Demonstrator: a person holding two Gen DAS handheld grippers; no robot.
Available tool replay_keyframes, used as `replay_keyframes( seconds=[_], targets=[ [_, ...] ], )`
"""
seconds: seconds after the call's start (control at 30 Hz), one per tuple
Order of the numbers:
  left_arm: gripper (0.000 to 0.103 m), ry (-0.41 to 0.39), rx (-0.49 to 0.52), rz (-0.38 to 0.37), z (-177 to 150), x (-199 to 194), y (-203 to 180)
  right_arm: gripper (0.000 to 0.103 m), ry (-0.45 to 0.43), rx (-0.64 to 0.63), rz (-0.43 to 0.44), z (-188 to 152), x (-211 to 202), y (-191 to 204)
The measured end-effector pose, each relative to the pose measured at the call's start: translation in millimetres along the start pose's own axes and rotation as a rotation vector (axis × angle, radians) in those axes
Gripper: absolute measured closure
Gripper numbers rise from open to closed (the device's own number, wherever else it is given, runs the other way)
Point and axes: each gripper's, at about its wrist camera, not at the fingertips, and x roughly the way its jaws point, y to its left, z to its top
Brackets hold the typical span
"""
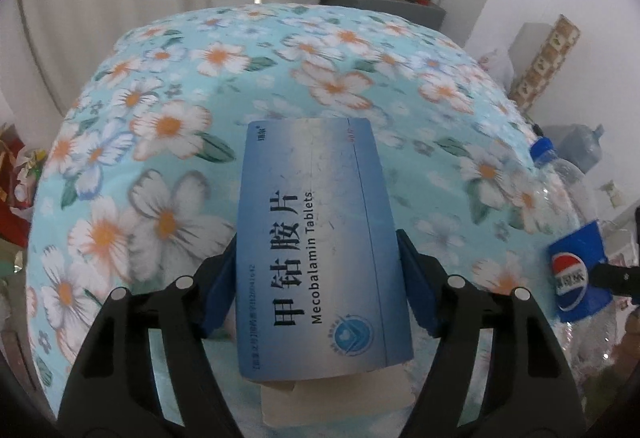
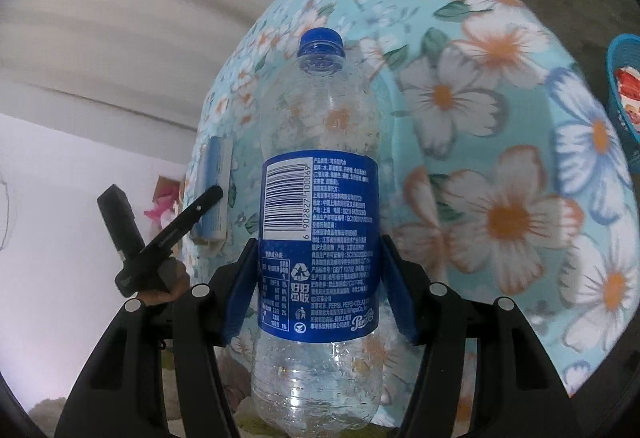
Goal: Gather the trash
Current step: 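Lift the tablet box and Pepsi bottle and hold them above the bed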
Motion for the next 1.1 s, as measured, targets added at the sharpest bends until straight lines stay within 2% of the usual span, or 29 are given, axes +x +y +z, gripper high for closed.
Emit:
replay_keyframes(
  seconds=[0.27,0.4,0.57,0.8,1.1],
  targets=[
    [0.035,0.058,0.048,-0.142,-28.3,-8.2,-61.5,0.045,-0.035,0.042,-0.021,-4.7,-16.4,-20.4],
    [0.035,0.08,0.098,-0.176,-39.5,-7.4,-94.0,0.045,-0.045,0.059,-0.024,-7.4,-20.7,-26.4],
    [0.034,0.085,0.138,-0.145,-45.1,-4.7,-112.0,0.045,-0.049,0.071,-0.017,-9.6,-23.6,-29.8],
    [0.034,0.1,0.134,-0.14,-43.9,-5.0,-111.5,0.045,-0.05,0.07,-0.015,-10.9,-23.3,-29.9],
    [0.026,0.115,0.134,-0.126,-38.7,5.3,-114.5,0.045,-0.05,0.076,-0.01,-12.0,-23.0,-31.2]
  ],
)
